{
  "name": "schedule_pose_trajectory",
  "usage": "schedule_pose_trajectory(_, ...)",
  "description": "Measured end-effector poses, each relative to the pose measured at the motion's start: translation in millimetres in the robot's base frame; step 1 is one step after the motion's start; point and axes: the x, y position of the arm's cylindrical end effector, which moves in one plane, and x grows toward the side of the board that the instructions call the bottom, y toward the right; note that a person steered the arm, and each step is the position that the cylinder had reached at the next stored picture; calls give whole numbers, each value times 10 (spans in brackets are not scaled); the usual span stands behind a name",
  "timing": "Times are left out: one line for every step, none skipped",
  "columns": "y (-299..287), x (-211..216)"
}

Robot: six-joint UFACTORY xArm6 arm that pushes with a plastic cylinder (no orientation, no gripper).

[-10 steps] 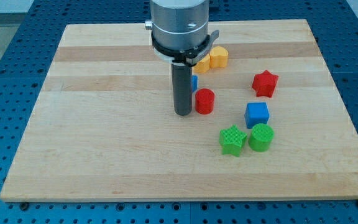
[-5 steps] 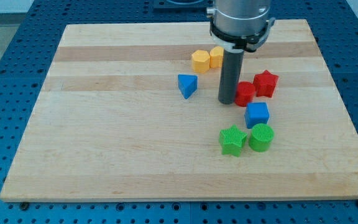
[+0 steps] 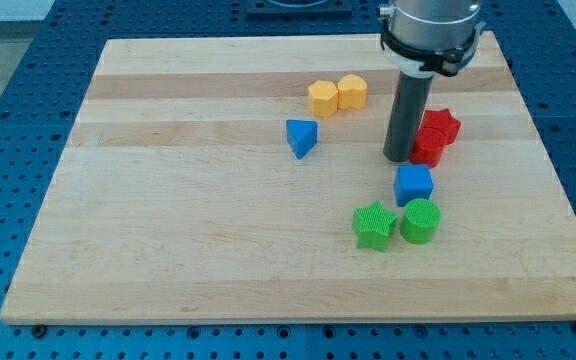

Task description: Push the red circle into the red star

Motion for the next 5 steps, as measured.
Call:
schedule_pose_trajectory(0,41)
schedule_pose_trajectory(0,114)
schedule_pose_trajectory(47,258)
schedule_pose_trajectory(358,314)
schedule_pose_trajectory(669,347)
